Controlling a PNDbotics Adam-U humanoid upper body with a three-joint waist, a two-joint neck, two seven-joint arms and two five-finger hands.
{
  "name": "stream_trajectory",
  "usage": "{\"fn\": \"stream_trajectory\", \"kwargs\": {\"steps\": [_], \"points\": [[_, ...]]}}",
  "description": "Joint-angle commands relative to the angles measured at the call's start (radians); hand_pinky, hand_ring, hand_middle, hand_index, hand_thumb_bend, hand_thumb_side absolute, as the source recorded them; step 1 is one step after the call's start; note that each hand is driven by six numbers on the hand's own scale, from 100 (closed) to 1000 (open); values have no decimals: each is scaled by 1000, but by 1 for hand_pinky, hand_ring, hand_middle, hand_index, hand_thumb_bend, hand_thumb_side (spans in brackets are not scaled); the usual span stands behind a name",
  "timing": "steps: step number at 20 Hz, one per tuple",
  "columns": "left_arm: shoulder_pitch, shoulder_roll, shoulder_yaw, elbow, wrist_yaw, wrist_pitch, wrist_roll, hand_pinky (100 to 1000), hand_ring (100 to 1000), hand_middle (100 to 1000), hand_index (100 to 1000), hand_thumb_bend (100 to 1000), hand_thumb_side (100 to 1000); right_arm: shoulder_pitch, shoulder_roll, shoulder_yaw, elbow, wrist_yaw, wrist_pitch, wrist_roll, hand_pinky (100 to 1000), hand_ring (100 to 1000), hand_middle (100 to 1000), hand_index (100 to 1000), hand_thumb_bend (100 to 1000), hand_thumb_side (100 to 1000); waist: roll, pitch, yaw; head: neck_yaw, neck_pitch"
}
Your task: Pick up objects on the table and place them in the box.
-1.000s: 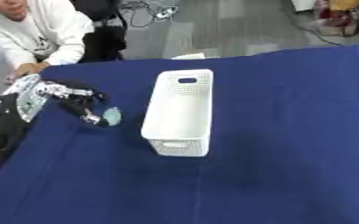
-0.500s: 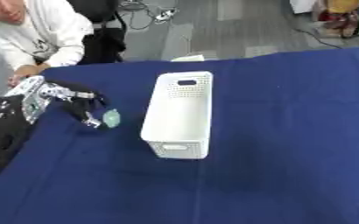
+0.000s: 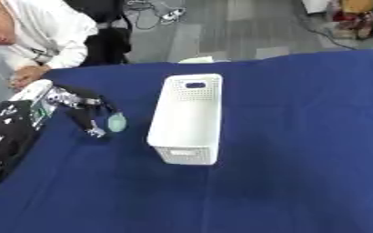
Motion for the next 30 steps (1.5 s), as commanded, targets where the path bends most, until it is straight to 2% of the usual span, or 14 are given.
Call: {"fn": "stream_trajectory", "kwargs": {"steps": [1,15,23,26,30], "points": [[-26,20,13,-1,-19,-41,-25,649,731,884,961,1000,595,-18,-4,-3,-15,-6,1,5,100,177,283,488,100,965,-8,-13,-1,16,-13],[-41,4,36,19,-108,-2,128,653,734,879,941,1000,560,-28,3,0,-15,-12,0,11,100,177,283,488,100,965,-8,-7,-12,31,-20],[-48,3,50,42,-147,9,172,652,732,875,935,1000,551,-36,6,1,-15,-15,-2,14,100,176,283,487,100,963,-6,2,-20,40,-31],[-49,3,53,47,-150,12,182,633,717,865,925,1000,497,-36,7,1,-15,-16,-1,14,100,175,282,487,100,963,-6,4,-21,43,-34],[-49,1,58,54,-148,20,195,612,699,852,914,1000,479,-37,8,1,-15,-17,-2,15,100,175,282,487,100,964,-7,5,-22,45,-36]]}}
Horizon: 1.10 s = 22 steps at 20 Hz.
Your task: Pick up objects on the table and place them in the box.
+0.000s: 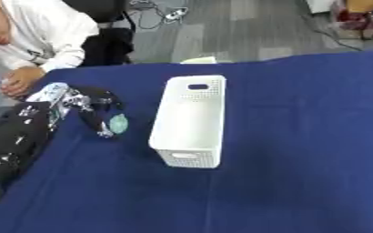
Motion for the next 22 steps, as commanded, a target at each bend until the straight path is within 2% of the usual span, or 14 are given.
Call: {"fn": "stream_trajectory", "kwargs": {"steps": [1,8,14,20,22], "points": [[-22,19,14,-2,1,7,13,612,699,852,913,1000,479,-20,-9,-4,-15,-3,0,5,100,175,282,487,100,964,-7,-13,0,10,-18],[-22,13,16,5,6,12,24,594,680,839,906,1000,465,-22,-7,-5,-15,-4,0,5,100,175,282,487,100,964,-9,-11,-2,13,-19],[-22,10,18,9,7,20,47,557,644,811,877,992,407,-28,-4,-5,-15,-5,0,5,100,176,283,487,100,964,-8,-9,-7,16,-22],[-24,9,20,13,6,31,69,477,589,781,844,916,351,-31,-4,-5,-15,-7,0,4,100,176,283,487,100,964,-7,-9,-9,19,-20],[-23,8,20,13,7,36,79,416,539,748,813,821,334,-31,-4,-5,-15,-7,0,4,100,176,283,487,100,964,-8,-9,-9,20,-20]]}}
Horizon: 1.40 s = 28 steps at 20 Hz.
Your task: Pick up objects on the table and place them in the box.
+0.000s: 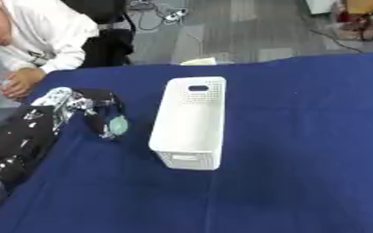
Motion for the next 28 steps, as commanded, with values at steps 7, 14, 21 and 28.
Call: {"fn": "stream_trajectory", "kwargs": {"steps": [7,14,21,28], "points": [[-19,13,10,5,17,28,47,195,404,593,656,591,322,-22,-5,-6,-15,-4,-1,4,100,176,283,487,100,964,-8,-15,0,12,-7],[-18,11,10,18,34,46,61,100,289,486,556,331,425,-23,-5,-6,-15,-4,-1,3,100,177,283,487,100,964,-8,-15,-1,12,-6],[-19,9,10,26,60,63,82,100,100,308,431,100,610,-23,-6,-7,-15,-2,-1,1,100,177,283,487,100,964,-7,-15,1,11,-7],[-23,9,10,22,74,65,97,100,100,201,365,100,540,-23,-7,-7,-15,-1,0,0,100,177,283,487,100,965,-6,-17,3,6,-9]]}}
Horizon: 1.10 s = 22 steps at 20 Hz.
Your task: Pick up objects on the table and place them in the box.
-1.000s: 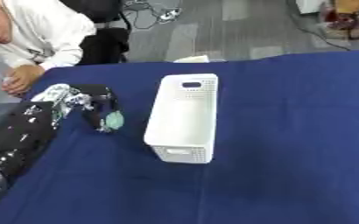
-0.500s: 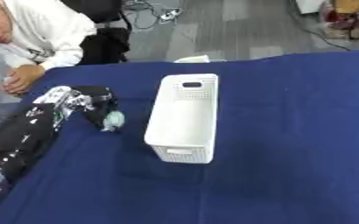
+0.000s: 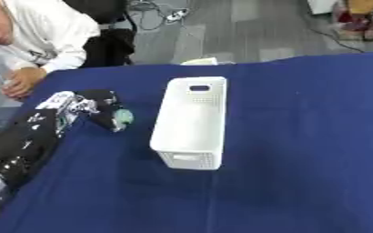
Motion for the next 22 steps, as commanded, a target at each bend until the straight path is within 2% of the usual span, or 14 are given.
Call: {"fn": "stream_trajectory", "kwargs": {"steps": [1,8,16,17,18,22], "points": [[-23,26,7,-17,16,1,19,100,100,194,360,100,525,-21,-8,-7,-15,-1,0,1,100,177,283,487,100,966,-6,-17,3,2,-9],[-34,36,4,-57,42,0,41,100,100,155,330,100,467,-17,-13,-7,-15,2,1,0,100,177,283,487,100,966,-1,-21,10,-3,-7],[-41,45,-17,-177,146,-43,46,100,100,140,329,100,474,-11,-19,-5,-15,4,3,2,100,177,283,487,100,966,5,-26,16,-12,-13],[-43,46,-25,-198,162,-52,43,100,100,141,328,100,584,-10,-19,-5,-15,4,3,2,100,176,283,487,100,967,5,-27,16,-15,-16],[-44,47,-32,-219,180,-60,40,100,100,139,330,100,473,-9,-20,-5,-15,4,4,3,100,176,283,487,100,966,6,-27,17,-17,-18],[-56,45,-62,-288,240,-83,22,100,100,139,359,100,477,-9,-21,-4,-15,4,4,4,100,176,283,487,100,967,8,-29,17,-18,-20]]}}
